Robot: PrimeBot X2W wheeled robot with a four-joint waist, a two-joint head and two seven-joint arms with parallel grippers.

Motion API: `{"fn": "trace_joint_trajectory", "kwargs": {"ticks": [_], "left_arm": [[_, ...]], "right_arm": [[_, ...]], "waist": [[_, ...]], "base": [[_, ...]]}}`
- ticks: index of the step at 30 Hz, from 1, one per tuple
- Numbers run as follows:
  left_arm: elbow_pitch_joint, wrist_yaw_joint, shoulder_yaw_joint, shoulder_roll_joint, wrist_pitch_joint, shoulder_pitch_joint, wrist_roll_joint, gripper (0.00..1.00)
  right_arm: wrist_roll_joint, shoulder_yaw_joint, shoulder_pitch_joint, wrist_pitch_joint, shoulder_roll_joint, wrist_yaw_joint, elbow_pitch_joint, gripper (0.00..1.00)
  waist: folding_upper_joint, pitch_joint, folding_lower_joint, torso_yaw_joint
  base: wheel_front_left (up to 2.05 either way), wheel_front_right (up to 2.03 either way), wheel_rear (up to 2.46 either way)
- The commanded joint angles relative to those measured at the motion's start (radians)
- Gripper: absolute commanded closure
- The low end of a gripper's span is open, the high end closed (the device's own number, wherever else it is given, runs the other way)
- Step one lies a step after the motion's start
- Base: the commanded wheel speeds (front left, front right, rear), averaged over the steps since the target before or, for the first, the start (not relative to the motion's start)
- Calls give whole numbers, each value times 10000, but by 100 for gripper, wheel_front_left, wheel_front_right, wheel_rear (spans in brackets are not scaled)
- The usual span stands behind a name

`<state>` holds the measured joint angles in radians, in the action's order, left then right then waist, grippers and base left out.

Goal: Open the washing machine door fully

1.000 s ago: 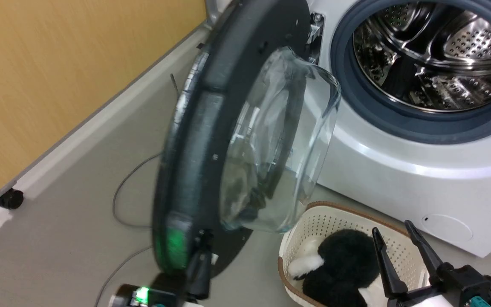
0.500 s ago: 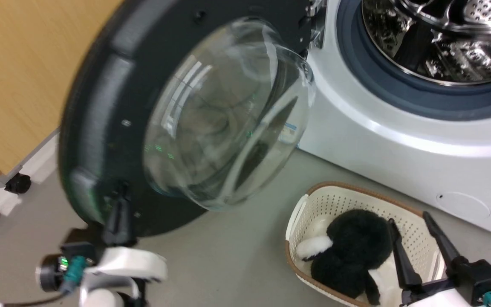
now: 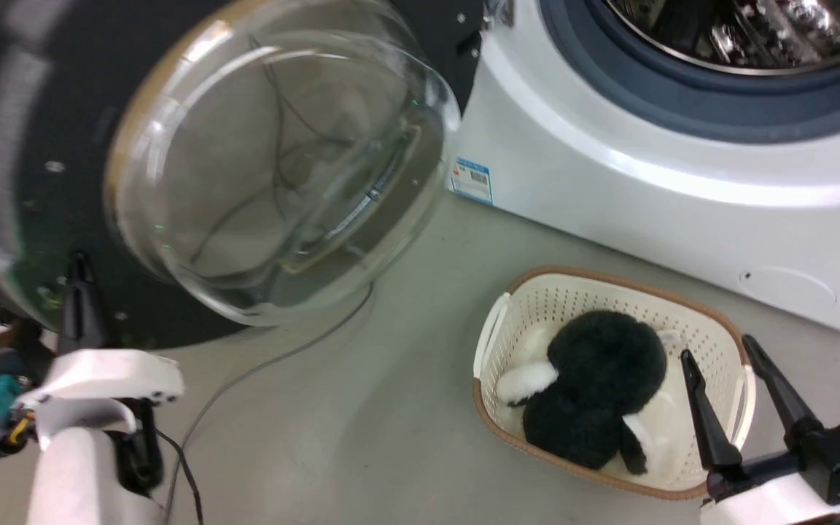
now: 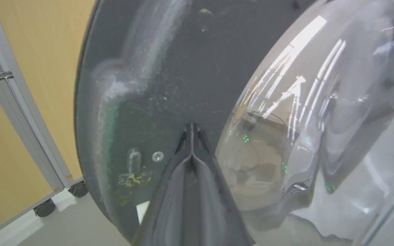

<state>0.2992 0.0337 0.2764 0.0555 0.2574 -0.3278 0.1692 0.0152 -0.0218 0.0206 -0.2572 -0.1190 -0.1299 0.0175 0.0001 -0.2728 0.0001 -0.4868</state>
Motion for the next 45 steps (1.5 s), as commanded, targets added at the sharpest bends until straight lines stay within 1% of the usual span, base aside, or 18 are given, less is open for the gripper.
{"fn": "trace_joint_trajectory", "kwargs": {"ticks": [1, 7, 8, 15, 20, 25, 32, 38, 45], "left_arm": [[356, -102, 347, 158, 44, -380, 56, 100], [1280, -421, 1334, 290, 44, -1225, 214, 100], [1280, -421, 1334, 290, 44, -1225, 214, 100], [2272, -795, 2064, 567, 44, -2006, -119, 100], [2372, -968, 2212, 610, 44, -2028, -480, 100], [1930, -1085, 2116, 585, 44, -1650, -901, 100], [732, -1253, 1935, 369, 44, -554, -1271, 100], [-580, -1376, 1271, 185, 44, 415, -1592, 100], [-1652, -1444, 330, 28, 44, 1513, -1634, 100]], "right_arm": [[-92, 30, -213, -45, -102, -8, -62, 0], [-90, 83, -452, -46, -218, -8, -52, 0], [-90, 83, -452, -46, -218, -8, -52, 0], [-89, 85, -587, -46, -327, -8, 11, 0], [-93, 104, -546, -46, -261, -8, 85, 0], [-82, 47, -468, -46, -94, -8, 92, 0], [-50, -137, -198, -46, 326, -8, 78, 0], [-93, -301, 11, -46, 555, -8, -129, 0], [-168, -503, 294, -46, 668, -8, -432, 0]], "waist": [[-1, -228, -1, 132], [-1, -544, -1, 292], [-1, -544, -1, 292], [-1, -624, -1, 425], [-1, -366, -1, 489], [-1, 49, -1, 578], [-1, 1008, -1, 786], [-1, 1707, -1, 1085], [-1, 2416, -1, 1621]], "base": [[0, 0, 0], [0, 0, 0], [0, 0, 0], [0, 0, 0], [0, 0, 0], [0, 0, 0], [0, 0, 0], [0, 0, 0], [0, 0, 0]]}}
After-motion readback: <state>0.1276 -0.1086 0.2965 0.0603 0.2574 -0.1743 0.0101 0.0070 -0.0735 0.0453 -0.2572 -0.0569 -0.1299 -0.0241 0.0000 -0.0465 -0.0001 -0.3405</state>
